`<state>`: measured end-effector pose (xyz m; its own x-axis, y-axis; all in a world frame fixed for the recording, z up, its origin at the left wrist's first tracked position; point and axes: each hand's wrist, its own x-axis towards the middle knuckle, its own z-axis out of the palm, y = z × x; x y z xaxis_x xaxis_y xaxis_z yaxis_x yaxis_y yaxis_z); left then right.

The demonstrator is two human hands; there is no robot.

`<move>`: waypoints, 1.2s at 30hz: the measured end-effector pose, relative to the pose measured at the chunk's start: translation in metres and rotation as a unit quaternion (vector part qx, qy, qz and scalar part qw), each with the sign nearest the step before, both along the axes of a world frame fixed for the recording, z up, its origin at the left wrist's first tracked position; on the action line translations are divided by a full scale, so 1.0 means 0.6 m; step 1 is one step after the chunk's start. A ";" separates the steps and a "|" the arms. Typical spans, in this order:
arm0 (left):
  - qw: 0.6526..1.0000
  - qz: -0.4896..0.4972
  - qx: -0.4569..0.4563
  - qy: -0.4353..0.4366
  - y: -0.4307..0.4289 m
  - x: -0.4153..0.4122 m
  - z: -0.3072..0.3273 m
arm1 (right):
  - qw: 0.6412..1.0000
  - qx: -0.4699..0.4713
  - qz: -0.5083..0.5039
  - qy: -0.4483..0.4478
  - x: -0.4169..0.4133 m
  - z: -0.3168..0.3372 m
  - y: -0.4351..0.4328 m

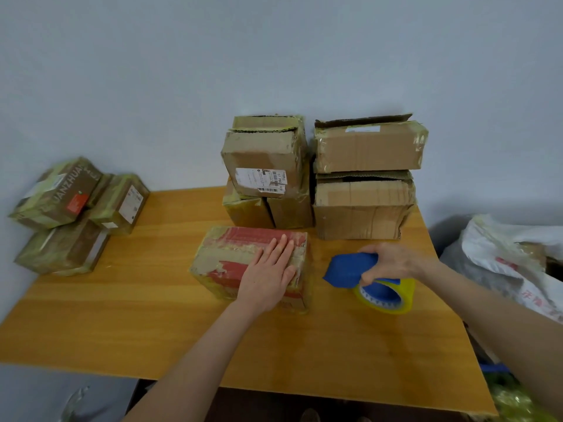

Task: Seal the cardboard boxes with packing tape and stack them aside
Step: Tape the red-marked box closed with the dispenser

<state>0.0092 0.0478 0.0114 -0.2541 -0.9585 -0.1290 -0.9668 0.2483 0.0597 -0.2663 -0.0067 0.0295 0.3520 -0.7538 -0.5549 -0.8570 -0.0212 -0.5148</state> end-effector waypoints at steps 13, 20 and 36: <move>0.988 0.145 -0.005 0.044 0.004 -0.061 0.023 | 0.918 -0.019 -0.313 -0.244 0.012 -0.021 0.023; 0.992 0.037 0.055 0.111 0.039 0.012 0.044 | 0.896 0.000 -0.332 -0.296 0.020 -0.014 0.014; 0.992 -0.006 0.114 -0.049 0.047 0.013 0.056 | 0.908 -0.006 -0.307 -0.285 0.046 -0.009 0.013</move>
<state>0.0171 0.0758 0.0453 -0.2412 -0.8982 -0.3675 -0.9677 0.2514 0.0207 -0.2386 0.0009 0.0243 0.0906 -0.9094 -0.4058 -0.3039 0.3628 -0.8809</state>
